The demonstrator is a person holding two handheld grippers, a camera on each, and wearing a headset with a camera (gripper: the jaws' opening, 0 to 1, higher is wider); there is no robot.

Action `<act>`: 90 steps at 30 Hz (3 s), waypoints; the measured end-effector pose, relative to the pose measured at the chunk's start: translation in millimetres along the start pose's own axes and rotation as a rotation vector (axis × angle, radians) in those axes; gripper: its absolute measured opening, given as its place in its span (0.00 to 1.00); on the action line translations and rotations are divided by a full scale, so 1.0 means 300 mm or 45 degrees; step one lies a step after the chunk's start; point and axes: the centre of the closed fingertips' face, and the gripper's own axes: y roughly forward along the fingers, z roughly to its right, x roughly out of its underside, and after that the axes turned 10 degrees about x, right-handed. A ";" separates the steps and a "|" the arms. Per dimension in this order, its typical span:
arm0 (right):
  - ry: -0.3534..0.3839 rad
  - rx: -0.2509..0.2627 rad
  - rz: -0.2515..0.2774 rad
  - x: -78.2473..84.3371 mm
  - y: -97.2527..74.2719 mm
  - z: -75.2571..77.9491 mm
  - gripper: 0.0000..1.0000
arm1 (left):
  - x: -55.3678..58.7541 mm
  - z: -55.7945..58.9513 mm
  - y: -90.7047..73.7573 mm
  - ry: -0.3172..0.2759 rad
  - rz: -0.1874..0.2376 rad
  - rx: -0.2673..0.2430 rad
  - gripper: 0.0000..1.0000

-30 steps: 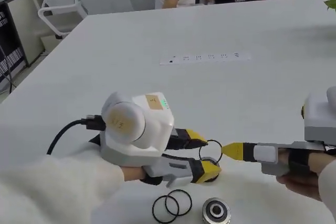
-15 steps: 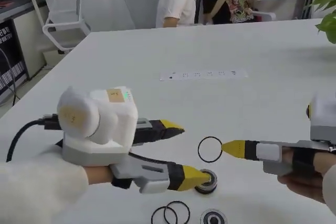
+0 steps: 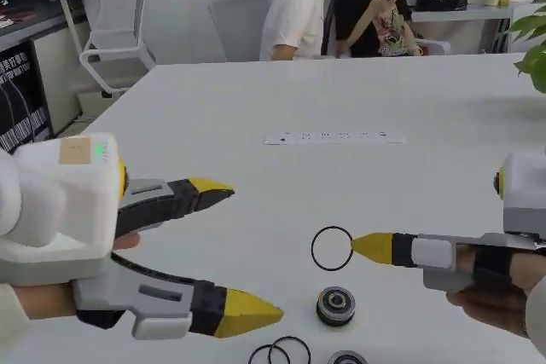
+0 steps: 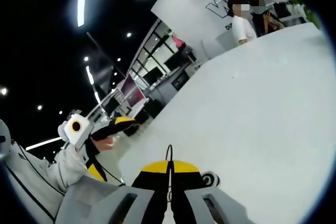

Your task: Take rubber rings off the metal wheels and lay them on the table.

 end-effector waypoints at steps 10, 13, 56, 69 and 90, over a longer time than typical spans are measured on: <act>-0.080 -0.040 -0.062 0.031 0.015 -0.060 0.00 | 0.034 0.029 -0.156 -0.039 -0.013 -0.068 0.91; -0.085 -0.051 -0.084 0.046 0.023 -0.065 0.00 | 0.053 0.040 -0.196 -0.051 -0.022 -0.095 0.93; -0.308 0.158 -0.493 0.323 0.137 0.124 0.00 | 0.288 0.152 -0.278 -0.325 -0.103 -0.210 0.99; -0.415 0.192 -0.515 0.335 0.144 0.147 0.03 | 0.287 0.150 -0.286 -0.334 -0.101 -0.224 0.98; -0.401 0.263 -0.373 0.227 0.071 0.208 0.09 | 0.250 0.120 -0.295 -0.285 -0.119 -0.229 0.98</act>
